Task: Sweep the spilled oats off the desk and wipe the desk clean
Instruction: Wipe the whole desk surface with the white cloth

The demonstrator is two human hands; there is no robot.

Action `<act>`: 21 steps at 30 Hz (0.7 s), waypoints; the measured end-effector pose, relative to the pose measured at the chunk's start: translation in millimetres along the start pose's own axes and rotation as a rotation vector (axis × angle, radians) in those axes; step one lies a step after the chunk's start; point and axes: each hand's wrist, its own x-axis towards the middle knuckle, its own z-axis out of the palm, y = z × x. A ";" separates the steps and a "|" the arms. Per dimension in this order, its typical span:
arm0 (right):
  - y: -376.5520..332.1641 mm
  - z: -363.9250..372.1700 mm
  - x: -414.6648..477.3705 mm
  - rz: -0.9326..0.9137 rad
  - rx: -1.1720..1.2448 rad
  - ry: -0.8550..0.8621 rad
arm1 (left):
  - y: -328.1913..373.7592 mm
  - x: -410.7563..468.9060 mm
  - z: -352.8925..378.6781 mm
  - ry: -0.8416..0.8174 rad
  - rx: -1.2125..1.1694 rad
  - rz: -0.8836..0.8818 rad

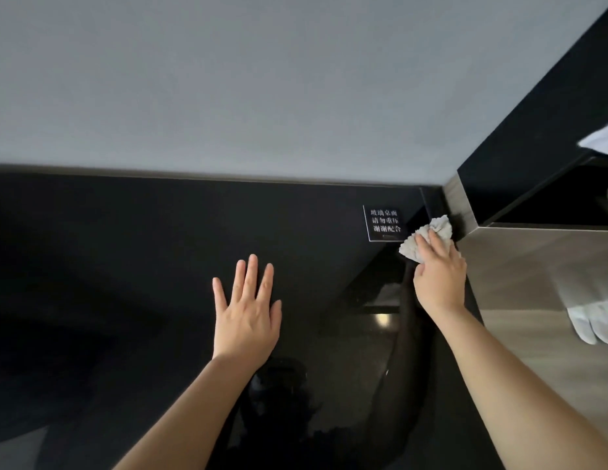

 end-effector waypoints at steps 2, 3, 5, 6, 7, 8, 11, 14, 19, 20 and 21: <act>4.9 -7.5 -30.0 -0.029 -0.014 -0.024 | 19.0 -20.1 6.6 -0.031 0.019 0.006; 8.1 -10.9 -45.9 -0.045 -0.014 -0.039 | 28.5 -31.7 9.7 -0.041 0.027 0.013; 17.0 -18.7 -77.8 -0.073 0.009 -0.056 | 45.8 -57.9 16.2 -0.053 0.046 0.034; 21.9 -22.7 -94.1 -0.087 0.021 -0.060 | 52.9 -71.8 19.0 -0.059 0.049 0.034; 26.6 -26.4 -111.1 -0.100 0.028 -0.063 | 58.9 -85.8 21.0 -0.062 0.048 0.023; 31.4 -30.0 -128.3 -0.112 0.033 -0.067 | 63.8 -99.9 22.3 -0.064 0.044 0.005; 46.2 -41.9 -177.0 -0.140 0.057 -0.065 | 75.7 -140.7 25.0 -0.080 0.032 -0.035; 61.6 -52.5 -222.6 -0.155 0.073 -0.071 | 86.5 -180.3 26.4 -0.107 0.027 -0.055; 74.5 -67.0 -287.4 -0.148 0.061 -0.099 | 100.2 -236.9 25.4 -0.191 0.081 -0.090; 74.7 -69.7 -299.2 -0.145 0.053 -0.104 | 101.2 -246.4 24.8 -0.204 0.100 -0.092; 74.4 -71.9 -310.5 -0.144 0.043 -0.103 | 101.9 -255.5 23.4 -0.215 0.114 -0.095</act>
